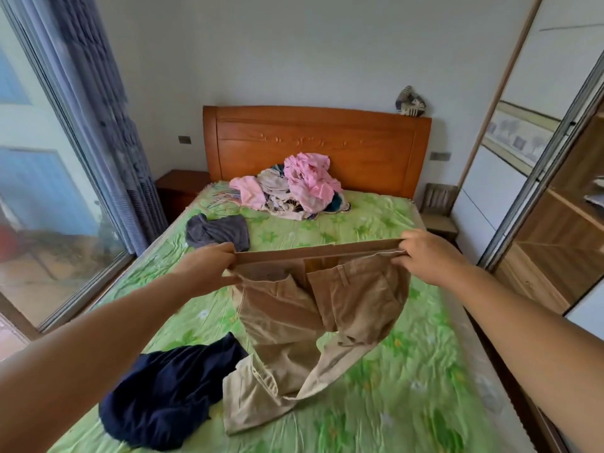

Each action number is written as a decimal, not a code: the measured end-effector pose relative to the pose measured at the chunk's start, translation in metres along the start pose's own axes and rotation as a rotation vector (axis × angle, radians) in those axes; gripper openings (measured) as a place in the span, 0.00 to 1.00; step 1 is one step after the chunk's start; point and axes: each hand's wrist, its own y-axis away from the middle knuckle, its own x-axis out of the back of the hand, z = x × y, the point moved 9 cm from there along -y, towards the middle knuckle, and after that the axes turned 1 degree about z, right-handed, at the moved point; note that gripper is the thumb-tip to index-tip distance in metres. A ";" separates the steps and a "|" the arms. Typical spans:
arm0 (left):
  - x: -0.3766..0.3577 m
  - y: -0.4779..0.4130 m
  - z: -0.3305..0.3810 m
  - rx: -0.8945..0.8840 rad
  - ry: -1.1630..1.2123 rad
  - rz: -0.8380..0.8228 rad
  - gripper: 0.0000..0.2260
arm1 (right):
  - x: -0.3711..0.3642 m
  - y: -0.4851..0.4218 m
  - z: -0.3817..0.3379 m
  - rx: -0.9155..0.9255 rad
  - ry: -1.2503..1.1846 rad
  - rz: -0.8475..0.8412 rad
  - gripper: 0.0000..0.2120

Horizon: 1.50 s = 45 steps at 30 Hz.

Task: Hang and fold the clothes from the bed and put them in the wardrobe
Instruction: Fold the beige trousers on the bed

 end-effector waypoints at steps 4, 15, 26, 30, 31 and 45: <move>0.058 -0.008 -0.016 0.080 0.288 0.195 0.07 | 0.035 -0.002 0.009 -0.083 -0.175 0.125 0.12; 0.265 -0.014 -0.079 0.019 0.477 0.601 0.08 | 0.214 -0.013 0.019 -0.165 -0.636 0.478 0.06; 0.397 0.008 -0.082 -0.072 0.634 0.809 0.19 | 0.332 0.006 0.012 0.031 -1.021 0.720 0.13; 0.367 -0.016 -0.083 -0.025 0.544 0.677 0.22 | 0.313 -0.005 0.015 -0.009 -0.919 0.647 0.12; 0.362 -0.019 -0.085 -0.023 0.553 0.674 0.23 | 0.310 -0.006 0.017 -0.016 -0.917 0.646 0.12; 0.321 -0.037 -0.057 -0.126 0.471 0.443 0.14 | 0.283 -0.017 0.030 -0.022 -0.983 0.599 0.14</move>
